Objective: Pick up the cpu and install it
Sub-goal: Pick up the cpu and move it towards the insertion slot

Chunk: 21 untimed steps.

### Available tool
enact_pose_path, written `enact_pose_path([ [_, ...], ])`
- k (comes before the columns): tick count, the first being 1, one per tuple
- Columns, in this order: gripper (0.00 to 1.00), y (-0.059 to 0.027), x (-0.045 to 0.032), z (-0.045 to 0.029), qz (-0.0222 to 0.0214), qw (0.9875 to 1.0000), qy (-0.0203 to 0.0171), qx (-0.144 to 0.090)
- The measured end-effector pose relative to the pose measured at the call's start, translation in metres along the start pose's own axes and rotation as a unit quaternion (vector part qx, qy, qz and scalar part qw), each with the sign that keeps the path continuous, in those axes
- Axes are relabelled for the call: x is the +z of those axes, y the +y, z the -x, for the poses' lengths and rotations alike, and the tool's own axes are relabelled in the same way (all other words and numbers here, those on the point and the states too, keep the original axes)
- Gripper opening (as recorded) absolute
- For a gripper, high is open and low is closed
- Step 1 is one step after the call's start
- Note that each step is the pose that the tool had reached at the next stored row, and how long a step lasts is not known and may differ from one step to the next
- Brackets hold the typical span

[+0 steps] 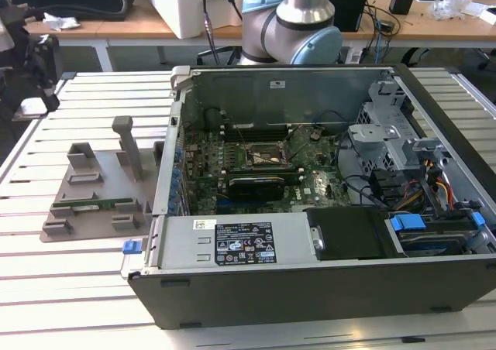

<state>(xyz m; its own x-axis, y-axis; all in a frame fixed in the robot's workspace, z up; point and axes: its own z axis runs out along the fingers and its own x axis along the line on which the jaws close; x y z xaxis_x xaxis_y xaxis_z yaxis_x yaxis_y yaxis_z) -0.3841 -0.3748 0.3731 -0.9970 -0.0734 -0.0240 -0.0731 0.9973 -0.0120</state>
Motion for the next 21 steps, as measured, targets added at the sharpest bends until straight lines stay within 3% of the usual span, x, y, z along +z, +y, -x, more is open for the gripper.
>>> enact_pose_path([
  [3,0.54,-0.0002,-0.0146,0.0004,0.0000,1.0000,0.0000,0.000],
  [11,0.54,-0.0004,-0.0157,0.0023,0.0000,1.0000,0.0001,0.000],
  [21,0.54,-0.0037,-0.0143,0.0526,0.0000,1.0000,-0.0001,0.000],
])
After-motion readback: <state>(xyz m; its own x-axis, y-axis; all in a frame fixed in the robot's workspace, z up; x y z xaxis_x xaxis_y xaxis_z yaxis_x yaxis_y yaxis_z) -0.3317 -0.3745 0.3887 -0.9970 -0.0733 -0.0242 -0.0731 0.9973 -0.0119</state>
